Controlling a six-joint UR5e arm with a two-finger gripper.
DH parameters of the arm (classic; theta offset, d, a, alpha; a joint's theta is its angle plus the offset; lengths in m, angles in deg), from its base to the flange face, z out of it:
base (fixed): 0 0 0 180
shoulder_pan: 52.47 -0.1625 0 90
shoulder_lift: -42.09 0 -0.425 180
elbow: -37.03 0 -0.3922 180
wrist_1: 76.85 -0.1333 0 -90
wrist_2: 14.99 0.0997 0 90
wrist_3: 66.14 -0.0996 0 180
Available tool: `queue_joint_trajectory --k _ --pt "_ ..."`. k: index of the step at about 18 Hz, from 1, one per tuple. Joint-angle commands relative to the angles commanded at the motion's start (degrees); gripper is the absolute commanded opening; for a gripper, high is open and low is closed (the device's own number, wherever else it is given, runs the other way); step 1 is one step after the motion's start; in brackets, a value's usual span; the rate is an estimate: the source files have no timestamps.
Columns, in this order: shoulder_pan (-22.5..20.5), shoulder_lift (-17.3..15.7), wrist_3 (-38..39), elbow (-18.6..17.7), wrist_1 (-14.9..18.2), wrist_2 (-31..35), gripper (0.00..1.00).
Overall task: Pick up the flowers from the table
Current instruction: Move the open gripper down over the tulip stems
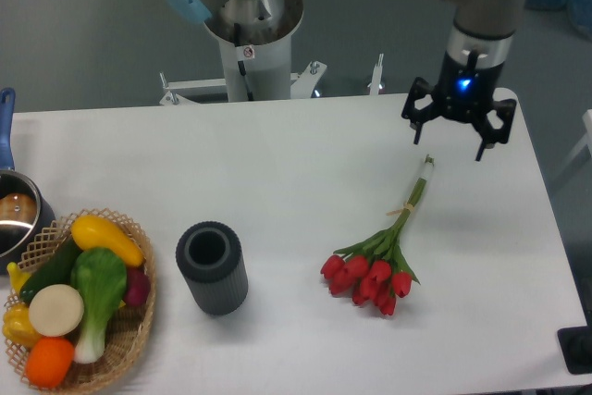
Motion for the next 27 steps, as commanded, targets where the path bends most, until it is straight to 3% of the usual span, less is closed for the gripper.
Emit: queue_joint_trajectory --k 5,10,12,27 --pt "0.3 3.4 0.1 -0.1 -1.8 -0.2 1.0" --pt "1.4 8.6 1.1 -1.0 -11.4 -0.3 1.0" --pt "1.4 9.7 2.3 -1.3 -13.4 -0.3 1.0" --pt "2.2 14.6 0.4 -1.2 -14.2 -7.6 1.0"
